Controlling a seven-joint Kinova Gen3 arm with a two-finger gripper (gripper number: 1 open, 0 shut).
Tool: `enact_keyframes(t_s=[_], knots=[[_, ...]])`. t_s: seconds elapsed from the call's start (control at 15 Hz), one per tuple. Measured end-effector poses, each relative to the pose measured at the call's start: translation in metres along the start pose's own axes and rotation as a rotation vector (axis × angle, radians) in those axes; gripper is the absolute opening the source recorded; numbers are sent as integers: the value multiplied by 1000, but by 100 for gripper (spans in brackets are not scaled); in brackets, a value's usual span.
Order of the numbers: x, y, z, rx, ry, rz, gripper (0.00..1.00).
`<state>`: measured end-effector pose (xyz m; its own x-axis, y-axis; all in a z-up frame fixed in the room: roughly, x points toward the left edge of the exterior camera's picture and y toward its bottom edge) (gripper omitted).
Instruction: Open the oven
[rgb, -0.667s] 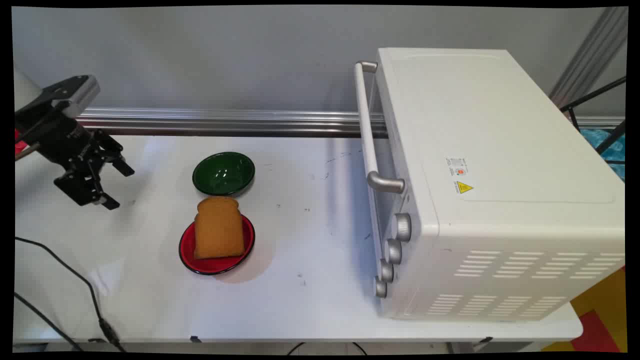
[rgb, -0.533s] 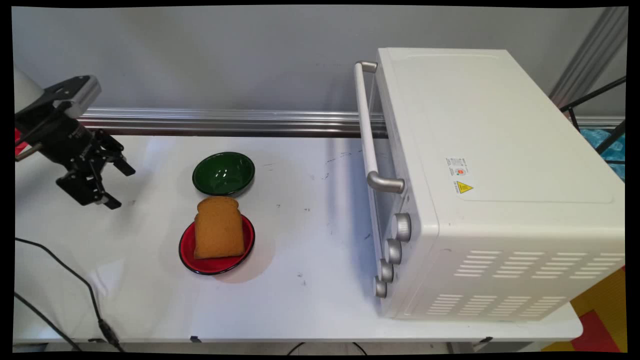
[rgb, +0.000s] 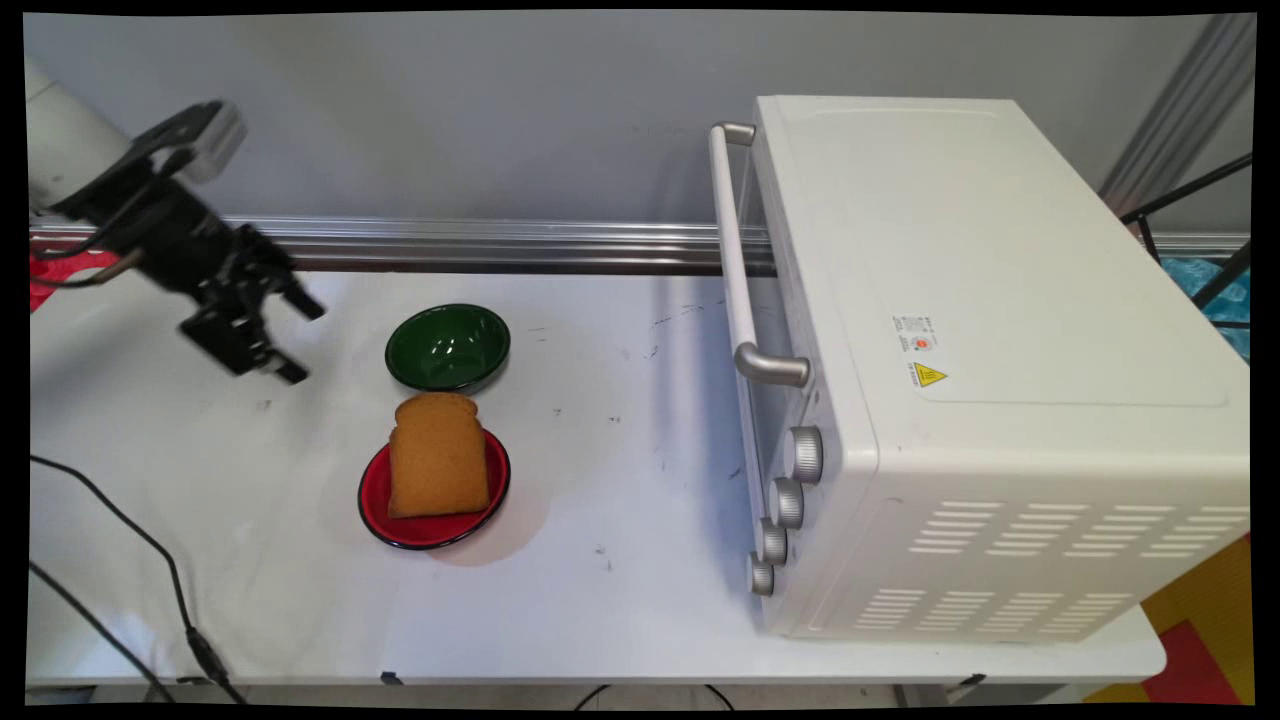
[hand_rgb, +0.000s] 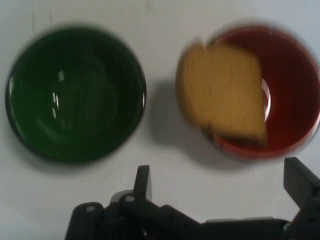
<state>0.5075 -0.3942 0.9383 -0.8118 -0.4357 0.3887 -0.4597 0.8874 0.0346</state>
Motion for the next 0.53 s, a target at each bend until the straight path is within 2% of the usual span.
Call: enact_keyframes(t_s=[0.47,0.53], knots=[[117,5,1,5,187,-14,100],[127,5,1,5,202,-11,100]])
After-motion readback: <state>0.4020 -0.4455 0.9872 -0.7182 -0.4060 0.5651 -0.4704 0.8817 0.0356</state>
